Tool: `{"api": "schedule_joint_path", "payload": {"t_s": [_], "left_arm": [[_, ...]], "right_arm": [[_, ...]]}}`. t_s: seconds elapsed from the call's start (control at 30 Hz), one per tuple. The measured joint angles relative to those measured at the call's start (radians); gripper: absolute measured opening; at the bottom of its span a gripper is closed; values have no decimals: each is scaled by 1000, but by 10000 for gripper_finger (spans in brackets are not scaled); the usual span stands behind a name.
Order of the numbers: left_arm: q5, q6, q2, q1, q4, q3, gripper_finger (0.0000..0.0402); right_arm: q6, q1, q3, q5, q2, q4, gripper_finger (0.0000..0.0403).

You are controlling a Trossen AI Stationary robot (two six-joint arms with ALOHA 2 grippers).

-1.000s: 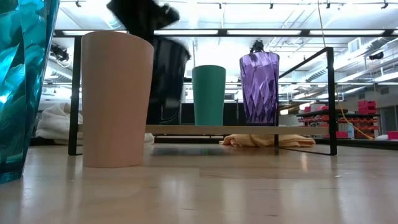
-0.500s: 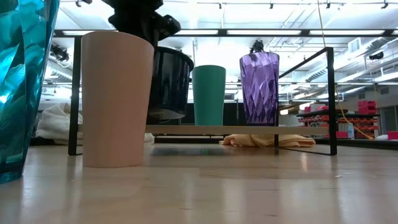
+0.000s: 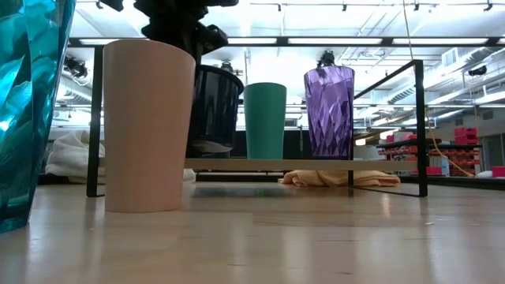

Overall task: Stack small to large cups/mugs on shelf
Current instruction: Put the dark blue mug on the shelf aligned with the other dark blue mug

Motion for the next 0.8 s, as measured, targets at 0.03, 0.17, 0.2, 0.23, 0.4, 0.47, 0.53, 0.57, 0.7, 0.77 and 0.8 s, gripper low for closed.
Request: {"api": "schedule_joint_path", "payload": {"t_s": [0.03,0.17,0.2,0.23,0.4,0.47,0.53,0.57,0.7,0.77,0.8], "left_arm": [[0,-5,0,0,-1,0,27],[0,-25,0,0,1,0,27],[0,-31,0,0,1,0,27],[0,-38,0,0,1,0,27],[0,-77,0,3,0,0,27],[0,-98,1,5,1,0,27],[0,-117,2,7,1,0,27],[3,-122,2,9,2,-1,27],[17,-169,2,14,5,-1,27],[27,-186,2,15,8,-1,27],[32,-196,2,17,14,-1,27]], "right_arm": [[0,0,0,0,0,0,103],[0,0,0,0,0,0,103],[0,0,0,0,0,0,103],[0,0,0,0,0,0,103],[0,0,0,0,0,0,103],[0,0,0,0,0,0,103],[0,0,0,0,0,0,103],[0,0,0,0,0,0,103],[0,0,0,0,0,0,103],[0,0,0,0,0,0,103],[0,0,0,0,0,0,103]]}}
